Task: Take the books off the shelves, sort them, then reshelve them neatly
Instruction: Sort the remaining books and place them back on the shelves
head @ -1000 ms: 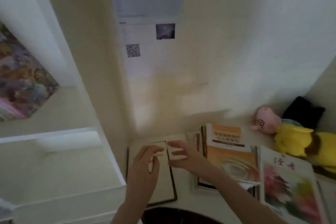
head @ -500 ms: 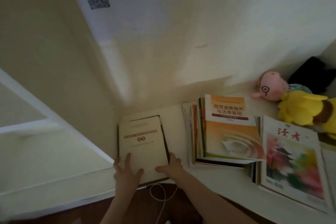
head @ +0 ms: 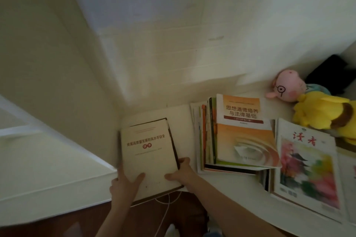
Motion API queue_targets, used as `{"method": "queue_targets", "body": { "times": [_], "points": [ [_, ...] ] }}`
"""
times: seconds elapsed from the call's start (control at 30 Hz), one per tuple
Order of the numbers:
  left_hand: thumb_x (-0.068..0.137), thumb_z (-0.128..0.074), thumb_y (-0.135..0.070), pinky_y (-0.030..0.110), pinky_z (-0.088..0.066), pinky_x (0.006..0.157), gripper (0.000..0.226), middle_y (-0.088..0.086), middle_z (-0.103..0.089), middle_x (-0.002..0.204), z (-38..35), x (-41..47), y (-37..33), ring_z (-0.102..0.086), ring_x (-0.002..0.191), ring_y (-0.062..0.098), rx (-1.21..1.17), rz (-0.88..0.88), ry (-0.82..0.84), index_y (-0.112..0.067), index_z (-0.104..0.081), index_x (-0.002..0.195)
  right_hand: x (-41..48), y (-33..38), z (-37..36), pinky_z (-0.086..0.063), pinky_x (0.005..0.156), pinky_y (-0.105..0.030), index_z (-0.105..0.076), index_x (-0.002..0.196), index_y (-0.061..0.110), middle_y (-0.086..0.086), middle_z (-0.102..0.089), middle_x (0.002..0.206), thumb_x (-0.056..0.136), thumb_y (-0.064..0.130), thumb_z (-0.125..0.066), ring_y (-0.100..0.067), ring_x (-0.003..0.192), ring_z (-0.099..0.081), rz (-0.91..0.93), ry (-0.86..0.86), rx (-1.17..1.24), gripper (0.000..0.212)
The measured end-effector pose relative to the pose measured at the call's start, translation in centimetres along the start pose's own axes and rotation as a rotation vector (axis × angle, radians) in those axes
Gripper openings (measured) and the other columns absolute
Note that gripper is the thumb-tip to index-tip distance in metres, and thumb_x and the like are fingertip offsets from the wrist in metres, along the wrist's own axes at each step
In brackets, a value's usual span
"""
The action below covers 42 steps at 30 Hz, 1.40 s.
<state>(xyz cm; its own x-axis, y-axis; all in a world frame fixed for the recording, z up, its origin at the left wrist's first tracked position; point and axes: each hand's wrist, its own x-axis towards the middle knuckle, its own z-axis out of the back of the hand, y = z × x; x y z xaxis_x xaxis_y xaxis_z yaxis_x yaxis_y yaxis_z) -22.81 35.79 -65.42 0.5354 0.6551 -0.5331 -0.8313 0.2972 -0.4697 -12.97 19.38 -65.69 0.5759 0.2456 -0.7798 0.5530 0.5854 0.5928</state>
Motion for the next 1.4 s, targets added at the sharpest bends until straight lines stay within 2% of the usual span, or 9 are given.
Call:
{"method": "queue_targets", "body": {
  "times": [0.23, 0.43, 0.63, 0.9, 1.07, 1.17, 1.27, 1.33, 1.4],
  "points": [
    [0.03, -0.065, -0.078, 0.05, -0.051, 0.089, 0.116, 0.014, -0.063, 0.112, -1.6, 1.8, 2.3, -0.06, 0.099, 0.036, -0.178, 0.209, 0.104, -0.008, -0.053, 0.122, -1.4, -1.0, 0.6, -0.039, 0.108, -0.035, -0.008, 0.15, 0.008, -0.011, -0.032, 0.148, 0.074, 0.018, -0.08, -0.027, 0.134, -0.037, -0.034, 0.088, 0.015, 0.105],
    [0.069, -0.084, -0.018, 0.05, -0.053, 0.085, 0.048, 0.02, -0.069, 0.094, -0.1, -2.1, -0.2, -0.065, 0.086, 0.035, -0.422, 0.205, 0.181, 0.002, -0.064, 0.107, -4.8, -1.2, 2.3, -0.047, 0.098, -0.033, -0.036, 0.124, 0.014, -0.005, -0.053, 0.127, 0.076, 0.015, -0.079, -0.018, 0.114, -0.053, 0.071, 0.05, -0.05, 0.064],
    [0.072, -0.081, -0.016, 0.035, -0.053, 0.067, 0.027, 0.015, -0.071, 0.085, 2.6, -4.9, -6.1, -0.067, 0.081, 0.031, -0.494, -0.032, 0.152, -0.004, -0.069, 0.093, -10.2, 1.9, 7.5, -0.047, 0.066, -0.012, -0.046, 0.126, 0.02, 0.006, -0.059, 0.118, 0.078, 0.015, -0.077, -0.006, 0.098, -0.056, 0.229, 0.0, 0.068, 0.058],
    [0.064, -0.084, -0.03, 0.022, -0.05, 0.057, 0.069, 0.009, -0.064, 0.112, 1.3, -8.4, -19.1, -0.066, 0.086, 0.019, -0.52, -0.387, 0.123, -0.005, -0.054, 0.121, -15.9, 4.1, 18.6, -0.057, 0.085, -0.034, -0.053, 0.114, 0.027, 0.007, -0.069, 0.106, 0.075, 0.013, -0.079, -0.013, 0.096, -0.068, 0.395, -0.188, 0.25, 0.049],
    [0.065, -0.085, -0.036, 0.018, -0.047, 0.063, 0.077, 0.01, -0.049, 0.125, -4.3, -9.9, -23.6, -0.06, 0.093, 0.014, -0.463, -0.426, 0.198, -0.007, -0.045, 0.124, -15.7, 1.0, 24.0, -0.058, 0.067, -0.023, -0.059, 0.119, 0.016, 0.001, -0.073, 0.104, 0.076, 0.007, -0.076, -0.013, 0.087, -0.071, 0.351, -0.261, 0.307, 0.046],
    [0.067, -0.083, -0.041, 0.028, -0.048, 0.083, 0.072, 0.008, -0.044, 0.122, -7.4, -10.1, -23.3, -0.054, 0.108, 0.021, -0.327, -0.375, 0.308, -0.01, -0.044, 0.12, -14.0, -1.8, 25.2, -0.059, 0.074, -0.029, -0.058, 0.123, 0.008, -0.003, -0.071, 0.106, 0.077, 0.009, -0.076, -0.018, 0.091, -0.07, 0.242, -0.294, 0.195, 0.049],
    [0.084, -0.065, -0.044, 0.035, -0.031, 0.103, 0.06, 0.009, -0.039, 0.129, -7.8, -10.2, -22.8, -0.032, 0.126, 0.024, -0.068, -0.45, 0.266, -0.015, -0.043, 0.131, -13.0, -3.4, 26.2, -0.05, 0.092, -0.036, -0.056, 0.124, 0.014, 0.002, -0.054, 0.119, 0.078, 0.017, -0.078, -0.02, 0.111, -0.054, 0.155, -0.404, -0.005, 0.052],
    [0.093, -0.052, -0.041, 0.036, -0.027, 0.106, 0.052, 0.01, -0.034, 0.137, -7.5, -10.2, -23.0, -0.025, 0.13, 0.023, -0.136, -0.444, 0.275, -0.018, -0.04, 0.138, -12.9, -3.4, 26.8, -0.039, 0.106, -0.041, -0.051, 0.126, 0.024, 0.005, -0.03, 0.128, 0.075, 0.026, -0.08, -0.023, 0.124, -0.034, 0.144, -0.453, -0.168, 0.058],
    [0.098, -0.041, -0.041, 0.035, -0.023, 0.111, 0.053, 0.006, -0.029, 0.144, -7.7, -9.9, -23.3, -0.023, 0.136, 0.021, -0.258, -0.461, 0.313, -0.02, -0.031, 0.145, -13.0, -3.0, 27.1, -0.049, 0.096, -0.039, -0.051, 0.124, 0.021, 0.003, -0.04, 0.131, 0.076, 0.02, -0.079, -0.023, 0.116, -0.049, 0.144, -0.33, -0.034, 0.056]
  ]
}}
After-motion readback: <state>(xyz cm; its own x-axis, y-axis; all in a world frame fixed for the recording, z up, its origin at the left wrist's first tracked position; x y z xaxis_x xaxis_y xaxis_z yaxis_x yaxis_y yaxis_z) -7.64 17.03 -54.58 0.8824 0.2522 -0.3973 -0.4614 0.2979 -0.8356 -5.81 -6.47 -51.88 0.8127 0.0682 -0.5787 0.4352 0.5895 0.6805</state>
